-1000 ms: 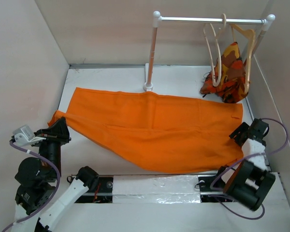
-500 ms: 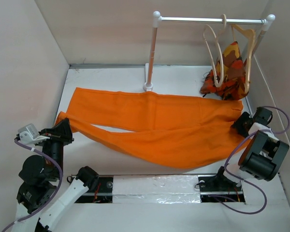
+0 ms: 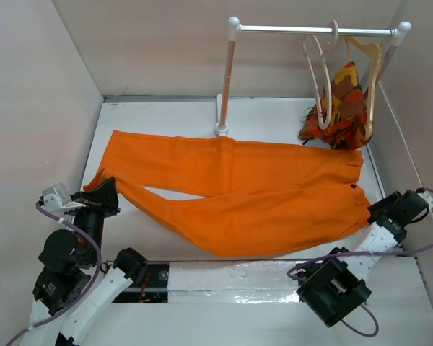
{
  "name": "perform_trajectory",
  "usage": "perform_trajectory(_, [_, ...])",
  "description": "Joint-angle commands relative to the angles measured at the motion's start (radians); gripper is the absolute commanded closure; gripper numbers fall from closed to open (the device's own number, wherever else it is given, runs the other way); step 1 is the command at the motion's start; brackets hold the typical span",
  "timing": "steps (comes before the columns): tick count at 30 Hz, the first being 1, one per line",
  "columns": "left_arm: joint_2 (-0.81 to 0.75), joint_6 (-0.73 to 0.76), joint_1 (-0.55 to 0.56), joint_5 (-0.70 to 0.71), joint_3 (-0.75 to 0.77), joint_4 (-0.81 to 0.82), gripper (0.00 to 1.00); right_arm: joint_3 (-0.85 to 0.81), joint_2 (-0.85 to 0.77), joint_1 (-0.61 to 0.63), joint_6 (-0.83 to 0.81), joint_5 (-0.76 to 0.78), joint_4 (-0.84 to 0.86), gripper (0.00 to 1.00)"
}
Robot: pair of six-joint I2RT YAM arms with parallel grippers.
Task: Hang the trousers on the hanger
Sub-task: Fold the trousers at the center of the board.
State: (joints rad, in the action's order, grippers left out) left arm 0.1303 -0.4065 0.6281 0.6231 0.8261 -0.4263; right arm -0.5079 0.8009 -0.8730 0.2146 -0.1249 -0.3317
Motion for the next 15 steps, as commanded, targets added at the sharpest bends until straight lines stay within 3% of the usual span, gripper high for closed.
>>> perform_trajectory(1, [-0.035, -0.008, 0.004, -0.045, 0.007, 0.100, 1.00, 0.078, -0.035, -0.064, 0.048, 0.016, -0.110, 0.59])
perform_trajectory(9, [-0.063, -0.003, 0.004, -0.049, 0.002, 0.100, 1.00, 0.071, 0.116, -0.095, 0.065, 0.038, -0.055, 0.41])
perform_trajectory(15, [-0.057, 0.001, 0.004, -0.013, 0.005, 0.098, 1.00, 0.063, 0.208, -0.095, 0.066, 0.004, 0.020, 0.41])
